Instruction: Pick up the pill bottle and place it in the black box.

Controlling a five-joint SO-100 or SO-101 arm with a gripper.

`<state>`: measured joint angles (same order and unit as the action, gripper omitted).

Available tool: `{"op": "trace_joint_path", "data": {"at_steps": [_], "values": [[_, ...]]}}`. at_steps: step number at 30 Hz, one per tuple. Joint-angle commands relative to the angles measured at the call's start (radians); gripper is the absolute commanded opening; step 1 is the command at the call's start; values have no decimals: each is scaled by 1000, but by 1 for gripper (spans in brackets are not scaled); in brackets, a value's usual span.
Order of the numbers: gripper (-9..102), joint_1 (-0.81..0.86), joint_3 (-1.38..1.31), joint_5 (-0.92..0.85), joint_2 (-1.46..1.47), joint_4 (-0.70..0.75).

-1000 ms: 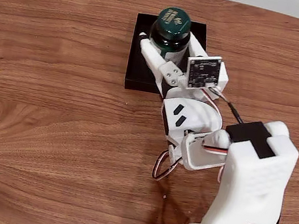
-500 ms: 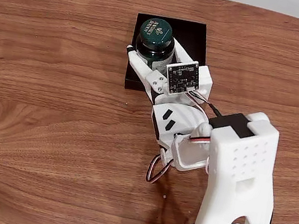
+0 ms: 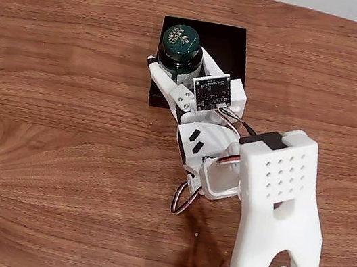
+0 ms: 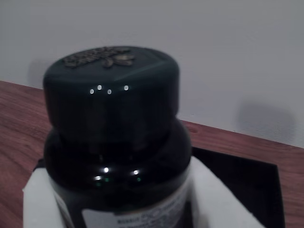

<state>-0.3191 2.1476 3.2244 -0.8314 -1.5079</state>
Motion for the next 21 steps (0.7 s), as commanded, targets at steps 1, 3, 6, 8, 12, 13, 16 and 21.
{"op": "trace_joint_path", "data": {"at_steps": [1, 3, 6, 8, 12, 13, 16, 21], "values": [[14, 20, -61, -15, -15, -34], [14, 29, -72, -15, -9, -25], [14, 40, -94, -18, 5, -18], [14, 51, -112, -25, 8, -11], [14, 75, -167, -28, 9, 29], [14, 81, -181, -28, 11, 43], [14, 98, -204, -28, 23, 60], [14, 107, -206, -25, 44, 60]]}}
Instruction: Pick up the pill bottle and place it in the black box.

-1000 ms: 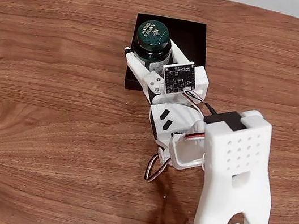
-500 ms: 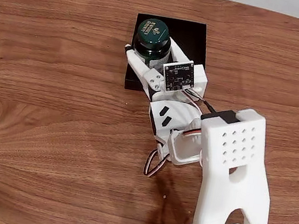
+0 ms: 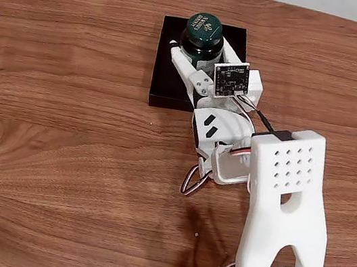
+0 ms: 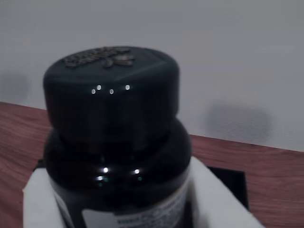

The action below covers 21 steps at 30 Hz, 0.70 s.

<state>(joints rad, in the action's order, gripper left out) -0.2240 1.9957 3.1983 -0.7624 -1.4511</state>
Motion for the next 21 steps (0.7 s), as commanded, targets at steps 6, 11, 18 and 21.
{"op": "trace_joint_path", "data": {"at_steps": [6, 11, 18, 21], "values": [[16, 6, -58, 2, -9, 23], [19, -2, -51, 6, 0, 29], [21, -2, -52, 6, 11, 49], [30, -2, -51, 11, 9, 57]]}}
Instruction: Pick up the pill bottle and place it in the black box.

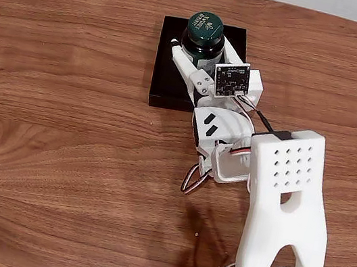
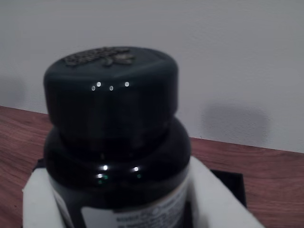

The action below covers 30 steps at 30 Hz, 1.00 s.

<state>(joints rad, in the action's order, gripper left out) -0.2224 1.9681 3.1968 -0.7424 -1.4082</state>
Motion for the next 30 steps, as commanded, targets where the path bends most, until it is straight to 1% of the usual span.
{"op": "trace_joint_path", "data": {"at_steps": [1, 4, 8, 25, 30], "values": [[33, -2, -23, 14, -11, 15], [44, -2, -15, 21, -18, 25], [47, -2, 3, 31, -40, 35], [49, -2, 170, 54, -207, 60], [49, 11, 225, 64, -279, 95]]}}
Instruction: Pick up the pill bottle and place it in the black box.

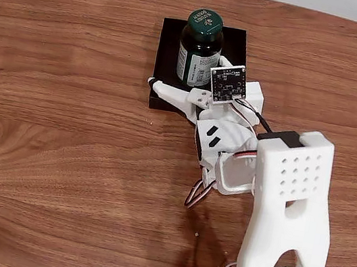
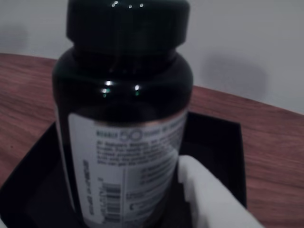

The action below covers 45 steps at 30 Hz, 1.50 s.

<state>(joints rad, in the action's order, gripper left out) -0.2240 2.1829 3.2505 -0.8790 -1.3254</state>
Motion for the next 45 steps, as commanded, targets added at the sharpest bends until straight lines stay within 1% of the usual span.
{"op": "trace_joint_path", "data": {"at_steps": [1, 9, 15, 18, 23, 27, 34, 43, 45], "values": [[49, 14, 18, 14, -153, 18], [49, 37, 94, 37, -299, 75], [50, 103, 186, 78, -449, 123], [50, 138, 233, 80, -538, 176], [49, 179, 314, 72, -715, 305], [48, 187, 350, 48, -862, 454], [45, 166, 382, 17, -1143, 804], [30, 84, 431, -21, -1442, 1207], [26, 64, 451, -34, -1503, 1278]]}}
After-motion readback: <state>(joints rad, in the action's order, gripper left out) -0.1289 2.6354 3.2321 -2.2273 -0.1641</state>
